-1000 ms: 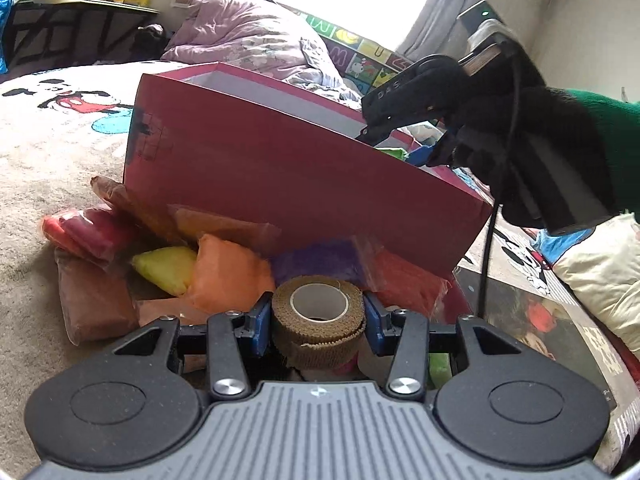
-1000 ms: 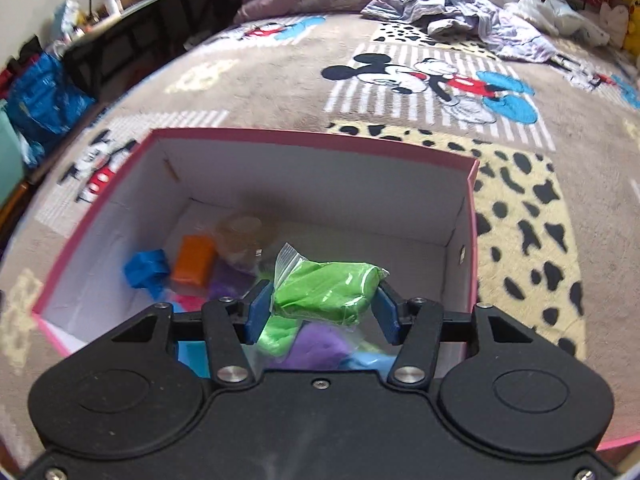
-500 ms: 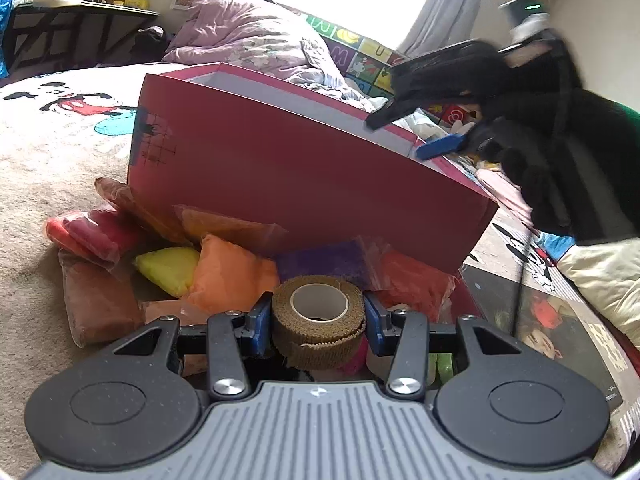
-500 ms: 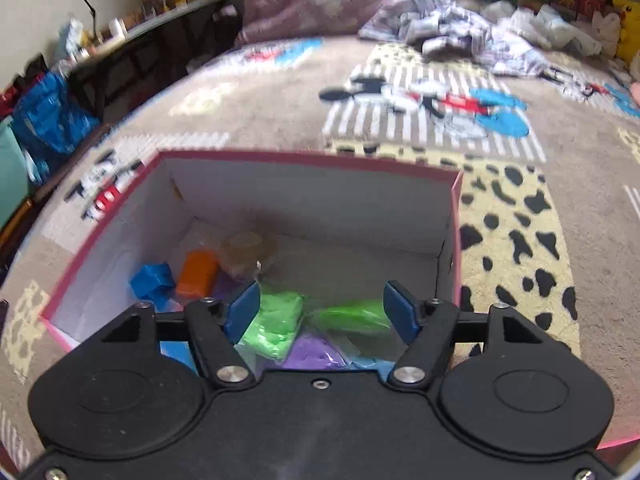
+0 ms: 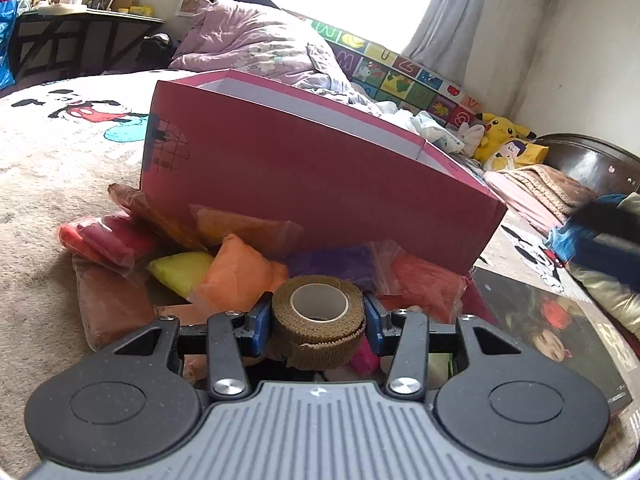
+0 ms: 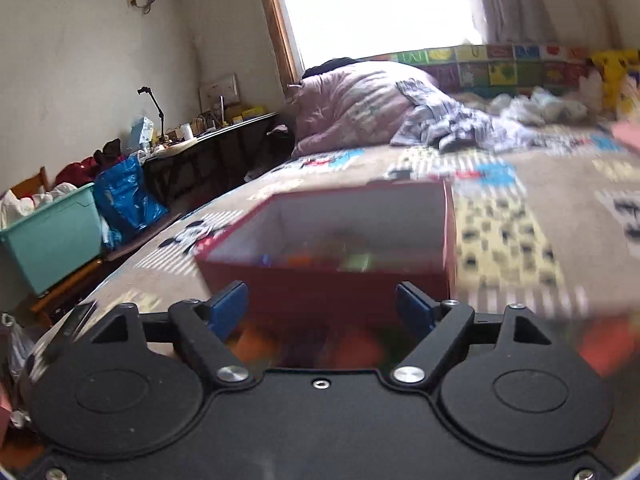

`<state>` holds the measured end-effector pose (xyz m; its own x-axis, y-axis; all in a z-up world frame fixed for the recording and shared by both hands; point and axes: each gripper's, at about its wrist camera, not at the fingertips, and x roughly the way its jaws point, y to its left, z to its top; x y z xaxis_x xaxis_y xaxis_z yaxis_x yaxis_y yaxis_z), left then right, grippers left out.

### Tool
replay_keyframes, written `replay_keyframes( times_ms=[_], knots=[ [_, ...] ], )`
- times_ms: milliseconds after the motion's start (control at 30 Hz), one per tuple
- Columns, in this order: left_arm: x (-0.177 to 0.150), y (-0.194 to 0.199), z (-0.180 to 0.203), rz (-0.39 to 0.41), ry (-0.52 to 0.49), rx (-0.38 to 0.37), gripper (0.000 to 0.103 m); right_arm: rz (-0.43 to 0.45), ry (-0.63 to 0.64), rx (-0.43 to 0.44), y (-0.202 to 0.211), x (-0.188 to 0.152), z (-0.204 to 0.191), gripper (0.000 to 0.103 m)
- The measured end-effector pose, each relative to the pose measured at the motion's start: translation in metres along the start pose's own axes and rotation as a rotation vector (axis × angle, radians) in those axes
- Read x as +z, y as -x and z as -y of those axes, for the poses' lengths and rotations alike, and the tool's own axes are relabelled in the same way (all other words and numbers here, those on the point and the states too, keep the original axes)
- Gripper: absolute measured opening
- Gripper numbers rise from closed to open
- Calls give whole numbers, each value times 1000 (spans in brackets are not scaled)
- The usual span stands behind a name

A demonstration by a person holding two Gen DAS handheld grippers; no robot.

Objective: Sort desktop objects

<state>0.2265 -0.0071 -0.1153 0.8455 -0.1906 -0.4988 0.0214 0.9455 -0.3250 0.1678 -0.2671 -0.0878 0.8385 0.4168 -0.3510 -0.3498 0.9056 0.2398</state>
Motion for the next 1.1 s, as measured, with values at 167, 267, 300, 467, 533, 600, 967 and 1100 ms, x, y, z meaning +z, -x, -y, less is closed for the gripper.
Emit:
replay_keyframes(
  times_ms=[167,267,300,467,533,600,967,1100],
  knots=[
    [-2,1,2,-5,-29,23,44,-55,5,-34,5,-67,2,83],
    [-3,4,3,-3,-54,38,44,-132,40,-24,-7,-82,1,83],
    [-3,5,4,-2,-62,43,44,-135,53,-28,-11,-83,0,83],
    [-5,10,6,2,-103,67,44,-141,83,-28,-28,-86,-3,85],
    [-6,12,6,3,-120,77,44,-171,87,-32,-36,-92,-5,86],
    [-6,13,7,4,-136,87,44,-177,122,-43,-43,-95,-10,89],
    [-15,22,14,9,-241,138,44,-95,220,-65,-57,-113,-18,102],
    [-18,27,15,7,-255,153,44,-75,220,-53,-59,-116,-17,102]
  ],
)
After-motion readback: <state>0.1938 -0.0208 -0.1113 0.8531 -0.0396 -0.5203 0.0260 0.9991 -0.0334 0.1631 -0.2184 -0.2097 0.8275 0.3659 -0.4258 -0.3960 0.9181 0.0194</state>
